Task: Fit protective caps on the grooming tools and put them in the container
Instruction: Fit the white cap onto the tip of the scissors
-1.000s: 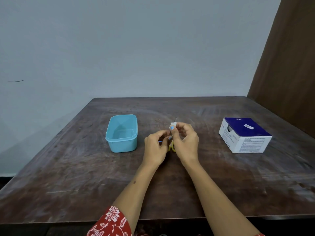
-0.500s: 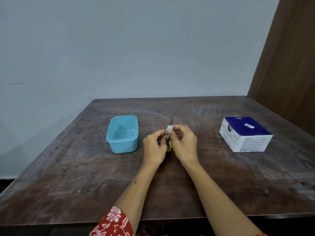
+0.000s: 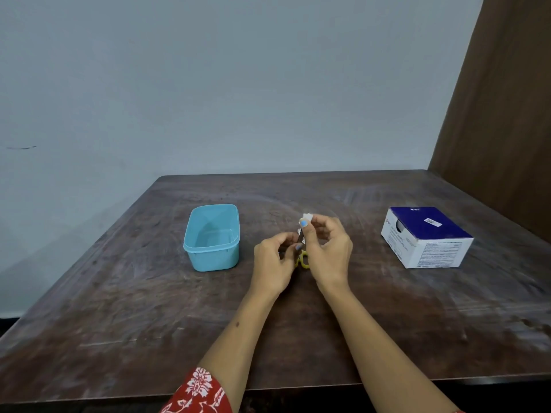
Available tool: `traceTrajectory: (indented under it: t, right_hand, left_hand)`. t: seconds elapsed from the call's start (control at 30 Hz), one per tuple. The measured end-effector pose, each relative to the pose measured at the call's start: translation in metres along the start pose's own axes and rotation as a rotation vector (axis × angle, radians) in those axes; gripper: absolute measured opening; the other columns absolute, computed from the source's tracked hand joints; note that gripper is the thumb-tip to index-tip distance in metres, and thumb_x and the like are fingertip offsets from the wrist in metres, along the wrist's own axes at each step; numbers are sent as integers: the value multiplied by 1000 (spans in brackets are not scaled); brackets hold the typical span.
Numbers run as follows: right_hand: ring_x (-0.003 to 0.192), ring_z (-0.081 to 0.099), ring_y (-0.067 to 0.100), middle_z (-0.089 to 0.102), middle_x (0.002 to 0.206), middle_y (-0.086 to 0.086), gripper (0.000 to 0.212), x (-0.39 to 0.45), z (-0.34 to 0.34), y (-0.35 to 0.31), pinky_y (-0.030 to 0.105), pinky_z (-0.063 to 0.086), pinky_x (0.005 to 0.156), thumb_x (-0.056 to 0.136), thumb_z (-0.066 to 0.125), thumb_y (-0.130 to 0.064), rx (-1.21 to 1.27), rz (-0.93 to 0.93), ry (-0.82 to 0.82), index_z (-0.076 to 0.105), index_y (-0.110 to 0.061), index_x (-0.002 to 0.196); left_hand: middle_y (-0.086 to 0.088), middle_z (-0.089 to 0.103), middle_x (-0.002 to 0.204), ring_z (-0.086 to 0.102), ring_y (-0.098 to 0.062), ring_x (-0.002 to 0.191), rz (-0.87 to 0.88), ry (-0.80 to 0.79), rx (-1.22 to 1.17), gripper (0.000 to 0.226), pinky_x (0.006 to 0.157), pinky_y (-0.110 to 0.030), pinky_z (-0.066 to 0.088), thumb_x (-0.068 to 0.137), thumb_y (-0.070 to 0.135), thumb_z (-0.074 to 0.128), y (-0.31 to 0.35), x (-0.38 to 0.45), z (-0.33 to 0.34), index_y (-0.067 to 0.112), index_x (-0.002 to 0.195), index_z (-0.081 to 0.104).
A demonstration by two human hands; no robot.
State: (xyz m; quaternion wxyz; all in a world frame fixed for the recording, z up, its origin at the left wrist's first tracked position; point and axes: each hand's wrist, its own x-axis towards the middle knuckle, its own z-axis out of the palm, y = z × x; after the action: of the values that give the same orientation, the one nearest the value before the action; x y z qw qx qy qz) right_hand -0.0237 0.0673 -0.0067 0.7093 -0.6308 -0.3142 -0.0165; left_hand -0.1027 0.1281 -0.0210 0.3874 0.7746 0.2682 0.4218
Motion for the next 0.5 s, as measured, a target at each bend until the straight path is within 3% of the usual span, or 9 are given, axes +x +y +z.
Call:
traceTrajectory:
  t: [0.17, 0.37, 0.5]
  right_hand:
    - [73, 67, 11, 70, 87, 6, 7, -2, 1, 0, 14, 51, 59, 81, 72, -20, 4, 90, -138, 66, -24, 82]
    - [73, 67, 23, 69, 85, 5, 10, -3, -1, -7, 35, 55, 63, 82, 71, -24, 79, 50, 3, 64, -30, 78]
    - [62, 66, 13, 69, 76, 7, 7, -3, -1, -4, 33, 54, 58, 81, 72, -24, 84, 119, -104, 66, -19, 82]
  left_hand:
    - [-1, 74, 94, 67, -6, 84, -19, 32, -31, 23, 75, -23, 55, 86, 5, 59, 0, 1, -3, 13, 105, 70]
    - [1, 73, 90, 69, -10, 85, -71, -29, -120, 18, 77, -39, 58, 86, 7, 61, 2, -1, 0, 14, 99, 71]
    - [-4, 73, 93, 69, -14, 87, -69, -43, -143, 21, 78, -42, 58, 86, 3, 59, 2, 0, -2, 9, 104, 70]
